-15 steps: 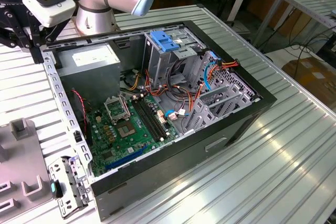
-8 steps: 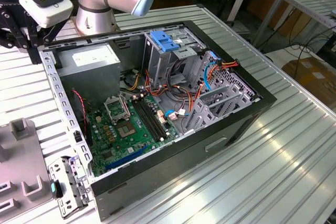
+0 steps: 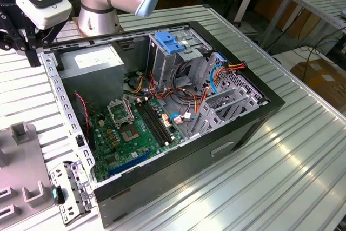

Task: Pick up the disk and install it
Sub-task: 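Reach for the disk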

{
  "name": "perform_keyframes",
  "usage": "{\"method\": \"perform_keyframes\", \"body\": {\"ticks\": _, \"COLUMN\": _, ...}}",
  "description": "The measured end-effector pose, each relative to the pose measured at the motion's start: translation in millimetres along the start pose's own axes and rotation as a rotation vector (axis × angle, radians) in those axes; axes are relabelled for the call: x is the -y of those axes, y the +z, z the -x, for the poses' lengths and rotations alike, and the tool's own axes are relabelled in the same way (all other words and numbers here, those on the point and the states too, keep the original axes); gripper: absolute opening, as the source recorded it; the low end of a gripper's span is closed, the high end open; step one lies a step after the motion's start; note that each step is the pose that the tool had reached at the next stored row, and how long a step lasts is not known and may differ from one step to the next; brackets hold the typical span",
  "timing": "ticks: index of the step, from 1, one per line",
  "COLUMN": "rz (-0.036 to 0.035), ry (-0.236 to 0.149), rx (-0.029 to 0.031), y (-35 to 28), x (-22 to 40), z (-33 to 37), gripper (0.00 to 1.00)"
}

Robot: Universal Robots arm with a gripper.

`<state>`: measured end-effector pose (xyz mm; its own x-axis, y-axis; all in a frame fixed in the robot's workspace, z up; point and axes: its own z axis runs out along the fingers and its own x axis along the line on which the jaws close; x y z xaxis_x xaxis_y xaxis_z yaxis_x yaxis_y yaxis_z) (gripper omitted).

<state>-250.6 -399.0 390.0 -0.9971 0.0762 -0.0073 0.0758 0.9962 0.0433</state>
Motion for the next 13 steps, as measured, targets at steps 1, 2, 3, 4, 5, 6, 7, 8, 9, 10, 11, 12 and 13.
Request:
{"method": "perform_keyframes", "body": {"ticks": 1, "rz": -0.0001, "ry": 0.000, "rx": -0.0003, "y": 0.0, "x": 0.1, "z": -0.8, "gripper": 0.11}}
{"method": "perform_keyframes", "body": {"ticks": 2, "rz": -0.0001, "ry": 0.000, "rx": -0.0005, "y": 0.1, "x": 0.1, "z": -1.3, "gripper": 0.11}}
{"method": "perform_keyframes", "body": {"ticks": 3, "rz": -0.0001, "ry": 0.000, "rx": -0.0006, "y": 0.1, "x": 0.1, "z": -1.7, "gripper": 0.11}}
{"method": "perform_keyframes", "body": {"ticks": 4, "rz": -0.0001, "ry": 0.000, "rx": -0.0009, "y": 0.1, "x": 0.2, "z": -2.4, "gripper": 0.11}}
{"method": "perform_keyframes", "body": {"ticks": 5, "rz": -0.0001, "ry": 0.000, "rx": -0.0011, "y": 0.2, "x": 0.2, "z": -2.8, "gripper": 0.11}}
{"method": "perform_keyframes", "body": {"ticks": 6, "rz": -0.0002, "ry": 0.000, "rx": -0.0012, "y": 0.2, "x": 0.2, "z": -3.2, "gripper": 0.11}}
{"method": "perform_keyframes", "body": {"ticks": 7, "rz": -0.0002, "ry": 0.000, "rx": -0.0015, "y": 0.2, "x": 0.3, "z": -3.7, "gripper": 0.11}}
{"method": "perform_keyframes", "body": {"ticks": 8, "rz": -0.0002, "ry": 0.000, "rx": -0.0017, "y": 0.2, "x": 0.3, "z": -4.2, "gripper": 0.11}}
{"method": "perform_keyframes", "body": {"ticks": 9, "rz": -0.0002, "ry": 0.000, "rx": -0.0019, "y": 0.3, "x": 0.4, "z": -4.9, "gripper": 0.11}}
{"method": "perform_keyframes", "body": {"ticks": 10, "rz": -0.0002, "ry": 0.000, "rx": -0.0021, "y": 0.3, "x": 0.4, "z": -5.2, "gripper": 0.11}}
{"method": "perform_keyframes", "body": {"ticks": 11, "rz": -0.0002, "ry": 0.000, "rx": -0.0023, "y": 0.3, "x": 0.4, "z": -5.5, "gripper": 0.11}}
{"method": "perform_keyframes", "body": {"ticks": 12, "rz": -0.0002, "ry": 0.000, "rx": -0.0024, "y": 0.4, "x": 0.5, "z": -6.0, "gripper": 0.11}}
{"method": "perform_keyframes", "body": {"ticks": 13, "rz": -0.0002, "ry": 0.000, "rx": -0.0025, "y": 0.4, "x": 0.5, "z": -6.4, "gripper": 0.11}}
